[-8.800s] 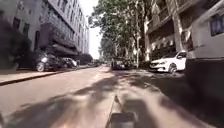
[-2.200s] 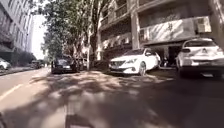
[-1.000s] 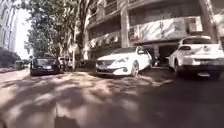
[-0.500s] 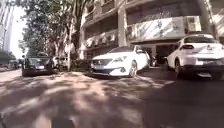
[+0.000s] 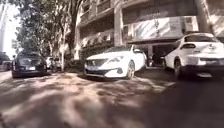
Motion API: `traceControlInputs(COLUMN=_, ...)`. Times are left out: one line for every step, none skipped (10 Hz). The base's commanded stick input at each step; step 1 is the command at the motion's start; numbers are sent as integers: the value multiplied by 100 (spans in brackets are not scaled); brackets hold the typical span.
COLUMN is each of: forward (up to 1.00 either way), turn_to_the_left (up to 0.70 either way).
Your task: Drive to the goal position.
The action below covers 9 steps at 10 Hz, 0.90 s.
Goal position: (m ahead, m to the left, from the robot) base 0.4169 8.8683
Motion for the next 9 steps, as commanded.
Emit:
traceControlInputs(forward=70, turn_to_the_left=-14)
traceControlInputs(forward=70, turn_to_the_left=-14)
traceControlInputs(forward=70, turn_to_the_left=-14)
traceControlInputs(forward=70, turn_to_the_left=-14)
traceControlInputs(forward=70, turn_to_the_left=-14)
traceControlInputs(forward=70, turn_to_the_left=-14)
traceControlInputs(forward=69, turn_to_the_left=-14)
traceControlInputs(forward=58, turn_to_the_left=-20)
traceControlInputs(forward=47, turn_to_the_left=-26)
